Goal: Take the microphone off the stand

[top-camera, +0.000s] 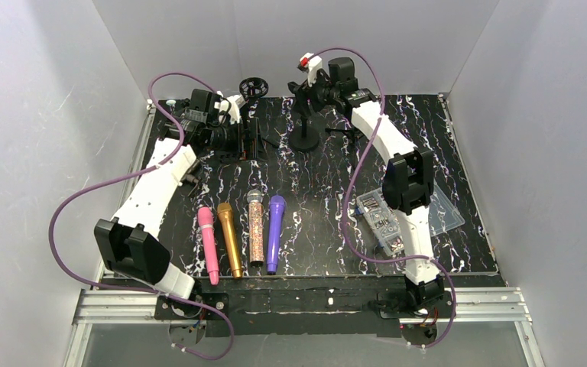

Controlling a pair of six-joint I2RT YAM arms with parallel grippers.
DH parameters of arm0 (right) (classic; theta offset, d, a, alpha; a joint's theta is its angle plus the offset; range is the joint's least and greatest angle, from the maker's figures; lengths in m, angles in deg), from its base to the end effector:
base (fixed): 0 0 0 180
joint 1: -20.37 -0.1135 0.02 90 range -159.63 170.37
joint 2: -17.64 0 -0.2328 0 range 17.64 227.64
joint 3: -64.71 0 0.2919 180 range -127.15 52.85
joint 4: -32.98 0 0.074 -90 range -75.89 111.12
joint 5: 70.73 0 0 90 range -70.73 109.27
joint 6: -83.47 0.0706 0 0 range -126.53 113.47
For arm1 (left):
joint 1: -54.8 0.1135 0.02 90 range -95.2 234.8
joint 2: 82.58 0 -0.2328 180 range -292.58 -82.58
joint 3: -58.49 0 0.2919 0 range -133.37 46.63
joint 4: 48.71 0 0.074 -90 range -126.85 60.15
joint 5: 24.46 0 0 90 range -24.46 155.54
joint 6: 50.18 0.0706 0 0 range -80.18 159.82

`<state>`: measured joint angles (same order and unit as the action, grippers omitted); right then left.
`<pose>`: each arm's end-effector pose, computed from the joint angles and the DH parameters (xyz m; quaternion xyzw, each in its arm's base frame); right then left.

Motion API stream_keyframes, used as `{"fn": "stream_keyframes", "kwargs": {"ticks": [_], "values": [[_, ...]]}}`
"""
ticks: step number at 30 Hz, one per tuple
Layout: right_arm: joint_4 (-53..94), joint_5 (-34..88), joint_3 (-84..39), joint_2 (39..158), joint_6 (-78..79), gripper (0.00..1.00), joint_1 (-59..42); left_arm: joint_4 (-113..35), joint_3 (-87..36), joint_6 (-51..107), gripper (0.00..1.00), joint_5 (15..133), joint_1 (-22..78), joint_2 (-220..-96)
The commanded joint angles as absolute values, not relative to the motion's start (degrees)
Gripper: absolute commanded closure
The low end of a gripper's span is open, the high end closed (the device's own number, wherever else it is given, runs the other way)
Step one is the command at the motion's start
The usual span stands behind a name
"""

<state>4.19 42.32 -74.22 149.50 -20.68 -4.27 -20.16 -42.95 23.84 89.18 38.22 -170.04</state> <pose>0.5285 0.2728 0.2714 -0.3751 0.7277 0.2149 0.5325 0.4013 -0.1490 0.3817 0.1294 0.7736 -0.3234 0.5293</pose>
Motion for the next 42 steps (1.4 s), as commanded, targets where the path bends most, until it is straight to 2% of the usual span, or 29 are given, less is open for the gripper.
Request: {"fn": "stream_keyframes", "kwargs": {"ticks": [1,7,17,29,33,34,36,39,42], "values": [[4.8,41.8,-73.9,146.6,-21.9,0.22,-4.6,-16.4,-42.5,24.8,0.02,91.4,39.0,-166.7],[5.0,39.2,-72.3,143.5,-22.7,0.16,-4.7,-16.2,-42.2,25.2,0.02,91.5,39.2,-165.5],[3.9,37.1,-67.8,134.0,-23.1,0.12,-4.7,-11.7,-44.9,32.1,0.02,86.5,40.5,-164.3],[1.7,30.9,-55.0,114.5,-21.2,0.11,-4.5,-8.9,-43.6,40.3,0.02,75.2,42.8,-156.8],[0.4,23.6,-34.0,93.9,-20.8,0.1,-3.5,-12.9,-32.0,44.9,0.02,67.3,48.1,-143.9],[0.7,16.5,-27.4,88.6,-19.0,0.09,-3.4,-12.9,-30.2,44.0,0.02,63.7,49.5,-141.1],[0.3,14.2,-15.3,77.8,-18.5,0.09,0.0,-12.1,-26.7,43.8,0.02,55.8,51.6,-135.8],[-6.3,17.6,-10.6,66.8,-12.6,0.09,10.8,-10.9,-21.6,44.0,0.02,54.2,52.8,-127.7],[-11.0,20.9,-9.3,61.9,-11.0,0.08,13.4,-8.9,-20.1,42.1,0.02,55.1,52.8,-124.1]]}}
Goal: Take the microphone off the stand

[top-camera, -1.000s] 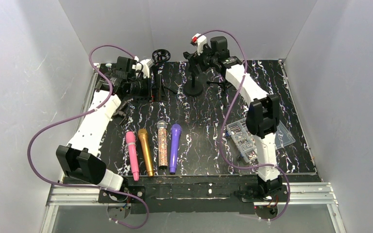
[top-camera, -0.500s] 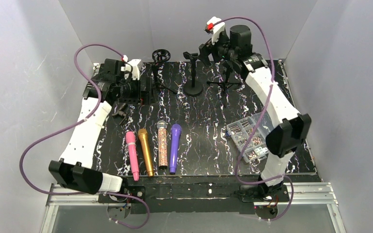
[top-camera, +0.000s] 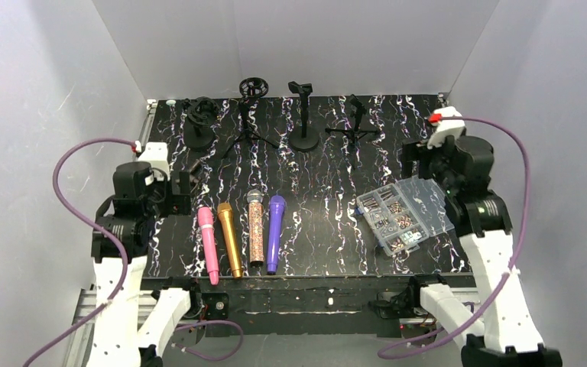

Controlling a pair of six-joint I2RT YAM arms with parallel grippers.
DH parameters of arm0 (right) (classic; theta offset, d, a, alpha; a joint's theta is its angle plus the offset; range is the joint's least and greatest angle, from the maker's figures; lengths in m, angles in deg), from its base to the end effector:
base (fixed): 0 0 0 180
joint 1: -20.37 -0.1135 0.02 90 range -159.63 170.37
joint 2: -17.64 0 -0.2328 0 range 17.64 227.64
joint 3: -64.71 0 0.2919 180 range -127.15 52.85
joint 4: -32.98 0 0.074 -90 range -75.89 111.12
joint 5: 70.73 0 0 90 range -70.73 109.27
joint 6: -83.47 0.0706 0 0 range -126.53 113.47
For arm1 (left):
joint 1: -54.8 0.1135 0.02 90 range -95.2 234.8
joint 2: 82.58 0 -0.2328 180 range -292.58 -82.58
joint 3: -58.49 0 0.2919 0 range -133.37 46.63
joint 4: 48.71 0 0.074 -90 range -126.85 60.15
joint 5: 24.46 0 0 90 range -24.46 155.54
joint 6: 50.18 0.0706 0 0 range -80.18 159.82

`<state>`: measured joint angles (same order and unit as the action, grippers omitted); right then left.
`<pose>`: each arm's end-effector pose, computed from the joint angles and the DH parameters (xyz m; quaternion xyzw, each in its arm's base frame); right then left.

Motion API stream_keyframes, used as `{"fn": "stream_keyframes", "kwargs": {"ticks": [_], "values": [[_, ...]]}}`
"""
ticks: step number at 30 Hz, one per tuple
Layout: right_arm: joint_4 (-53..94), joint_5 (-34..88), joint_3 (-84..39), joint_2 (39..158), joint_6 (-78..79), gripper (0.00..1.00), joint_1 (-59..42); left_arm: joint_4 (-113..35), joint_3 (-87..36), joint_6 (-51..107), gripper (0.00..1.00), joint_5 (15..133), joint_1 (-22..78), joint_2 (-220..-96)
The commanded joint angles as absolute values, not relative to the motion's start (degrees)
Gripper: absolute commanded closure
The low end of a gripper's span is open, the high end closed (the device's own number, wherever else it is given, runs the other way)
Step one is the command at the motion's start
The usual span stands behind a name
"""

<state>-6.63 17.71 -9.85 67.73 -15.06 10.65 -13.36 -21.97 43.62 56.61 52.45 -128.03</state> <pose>0.2722 0.0447 0.3752 -0.1178 0.7853 -0.0045 0.6078 0.2398 0.0011 0.4460 -0.0169 0.7090 0.0641 0.7021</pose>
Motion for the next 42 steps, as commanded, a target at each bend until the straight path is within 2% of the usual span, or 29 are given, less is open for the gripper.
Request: {"fn": "stream_keyframes", "kwargs": {"ticks": [1,13,23,31,37,42], "values": [[-12.2,21.5,-9.2,61.0,-10.7,0.08,13.8,-8.3,-19.8,41.6,0.02,55.5,52.8,-123.4],[-15.5,26.2,-3.2,49.7,-9.9,0.07,21.2,-5.4,-15.4,36.6,0.02,57.5,52.9,-114.6],[-12.1,27.9,-0.8,48.8,-10.3,0.07,22.4,-7.6,-14.8,36.5,0.02,53.5,53.1,-115.3],[-4.2,26.6,5.8,46.5,-9.0,0.07,22.6,-14.6,-15.4,35.8,0.02,52.8,53.0,-122.9],[-1.3,24.3,10.7,44.5,-9.7,0.07,23.2,-14.9,-13.0,35.0,0.02,53.4,54.3,-121.4],[-1.6,26.1,10.1,45.5,-9.7,0.07,23.2,-13.1,-13.3,35.7,0.02,53.6,54.7,-119.8]]}}
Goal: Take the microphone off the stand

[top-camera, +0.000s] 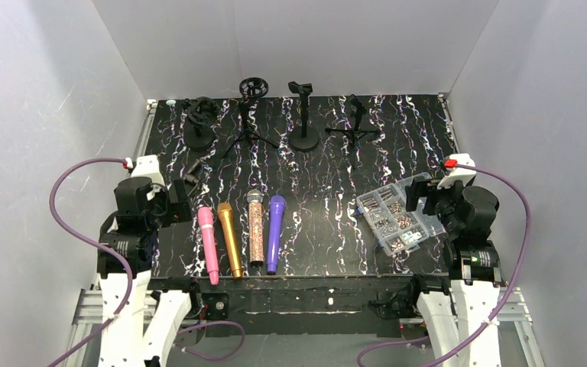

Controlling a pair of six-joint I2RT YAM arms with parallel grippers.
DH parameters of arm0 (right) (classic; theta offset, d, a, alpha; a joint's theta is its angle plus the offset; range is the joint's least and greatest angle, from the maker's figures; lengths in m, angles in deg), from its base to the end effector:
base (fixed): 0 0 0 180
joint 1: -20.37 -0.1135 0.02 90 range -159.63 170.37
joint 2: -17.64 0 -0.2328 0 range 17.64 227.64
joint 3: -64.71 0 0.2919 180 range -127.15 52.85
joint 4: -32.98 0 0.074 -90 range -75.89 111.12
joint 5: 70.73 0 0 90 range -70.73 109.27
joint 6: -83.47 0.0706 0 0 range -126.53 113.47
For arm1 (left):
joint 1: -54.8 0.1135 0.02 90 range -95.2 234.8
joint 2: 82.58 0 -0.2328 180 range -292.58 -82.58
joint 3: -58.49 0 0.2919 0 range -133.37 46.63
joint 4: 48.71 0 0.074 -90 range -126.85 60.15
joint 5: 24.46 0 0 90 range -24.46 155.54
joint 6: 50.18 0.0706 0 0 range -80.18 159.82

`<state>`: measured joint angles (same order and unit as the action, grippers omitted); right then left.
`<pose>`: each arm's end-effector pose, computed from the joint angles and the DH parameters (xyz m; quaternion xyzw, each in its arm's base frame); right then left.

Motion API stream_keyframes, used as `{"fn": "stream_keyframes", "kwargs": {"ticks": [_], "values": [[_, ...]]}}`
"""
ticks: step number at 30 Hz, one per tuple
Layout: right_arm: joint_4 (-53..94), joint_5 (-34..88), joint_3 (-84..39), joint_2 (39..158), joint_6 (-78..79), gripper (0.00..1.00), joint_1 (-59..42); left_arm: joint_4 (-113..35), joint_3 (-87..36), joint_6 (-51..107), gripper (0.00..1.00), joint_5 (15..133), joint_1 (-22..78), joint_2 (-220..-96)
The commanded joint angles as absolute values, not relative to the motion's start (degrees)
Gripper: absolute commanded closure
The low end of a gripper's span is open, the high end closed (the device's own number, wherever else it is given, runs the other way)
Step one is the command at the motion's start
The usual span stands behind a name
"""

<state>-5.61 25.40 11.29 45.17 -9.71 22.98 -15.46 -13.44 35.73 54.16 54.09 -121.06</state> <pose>0.2170 -0.0023 0.3169 -0.0373 0.7797 0.0102 0.6250 0.2247 0.0111 0.4198 -0.0909 0.7000 0.0404 0.7072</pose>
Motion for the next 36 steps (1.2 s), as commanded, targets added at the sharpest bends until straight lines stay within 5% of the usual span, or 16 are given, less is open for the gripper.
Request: {"fn": "stream_keyframes", "kwargs": {"ticks": [1,36], "values": [[-1.8,26.5,9.7,45.9,-9.6,0.06,23.1,-12.8,-13.4,35.6,0.02,53.7,54.7,-119.5],[-3.7,31.2,5.9,47.7,-10.9,0.06,23.2,-10.6,-13.0,34.9,0.02,55.0,56.5,-118.1]]}}
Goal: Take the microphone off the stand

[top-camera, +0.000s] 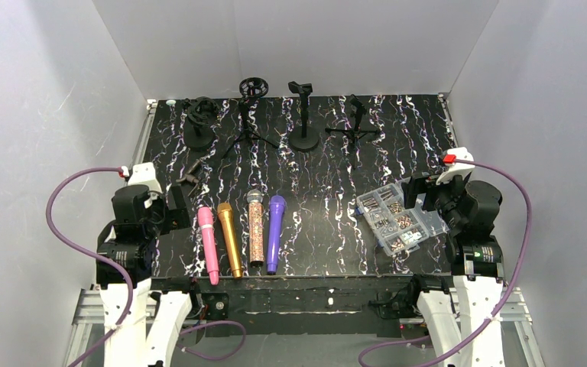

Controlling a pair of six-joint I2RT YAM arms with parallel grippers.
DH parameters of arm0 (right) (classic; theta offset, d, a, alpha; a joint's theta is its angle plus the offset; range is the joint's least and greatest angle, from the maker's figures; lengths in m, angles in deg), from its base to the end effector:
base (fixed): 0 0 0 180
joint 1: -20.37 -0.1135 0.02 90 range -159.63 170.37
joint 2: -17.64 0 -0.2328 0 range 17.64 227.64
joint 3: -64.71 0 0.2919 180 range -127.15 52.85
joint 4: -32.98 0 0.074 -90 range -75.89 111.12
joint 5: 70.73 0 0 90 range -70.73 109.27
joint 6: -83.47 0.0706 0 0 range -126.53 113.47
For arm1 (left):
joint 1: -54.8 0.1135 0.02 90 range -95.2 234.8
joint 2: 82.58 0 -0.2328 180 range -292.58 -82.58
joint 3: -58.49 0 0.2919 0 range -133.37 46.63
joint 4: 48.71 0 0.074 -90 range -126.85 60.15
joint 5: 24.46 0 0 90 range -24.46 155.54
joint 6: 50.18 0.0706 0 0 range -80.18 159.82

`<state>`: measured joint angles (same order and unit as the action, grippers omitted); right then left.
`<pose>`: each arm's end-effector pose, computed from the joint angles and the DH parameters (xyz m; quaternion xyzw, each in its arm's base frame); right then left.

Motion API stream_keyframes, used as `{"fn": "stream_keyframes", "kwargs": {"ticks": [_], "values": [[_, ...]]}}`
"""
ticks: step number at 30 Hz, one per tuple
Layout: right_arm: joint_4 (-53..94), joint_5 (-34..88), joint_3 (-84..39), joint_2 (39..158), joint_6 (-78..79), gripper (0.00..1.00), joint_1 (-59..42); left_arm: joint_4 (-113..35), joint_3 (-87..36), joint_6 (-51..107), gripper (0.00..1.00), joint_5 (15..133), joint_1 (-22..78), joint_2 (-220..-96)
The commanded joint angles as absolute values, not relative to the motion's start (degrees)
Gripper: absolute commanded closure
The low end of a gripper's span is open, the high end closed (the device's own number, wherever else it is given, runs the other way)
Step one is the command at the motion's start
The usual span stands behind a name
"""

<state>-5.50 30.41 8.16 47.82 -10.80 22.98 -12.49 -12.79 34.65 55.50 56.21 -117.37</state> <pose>0.2208 0.0036 0.3301 -0.0722 0.7731 0.0378 0.6290 0.2066 0.0174 0.4206 -0.1022 0.6980 0.0385 0.7077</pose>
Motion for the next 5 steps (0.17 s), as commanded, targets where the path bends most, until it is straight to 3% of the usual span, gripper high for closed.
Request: {"fn": "stream_keyframes", "kwargs": {"ticks": [1,5], "values": [[-3.7,31.2,6.0,47.7,-10.8,0.06,23.1,-10.5,-13.0,34.9,0.02,55.0,56.6,-118.1],[-3.7,31.0,5.7,47.7,-10.7,0.06,23.2,-10.6,-13.1,34.9,0.02,55.1,56.5,-118.2]]}}
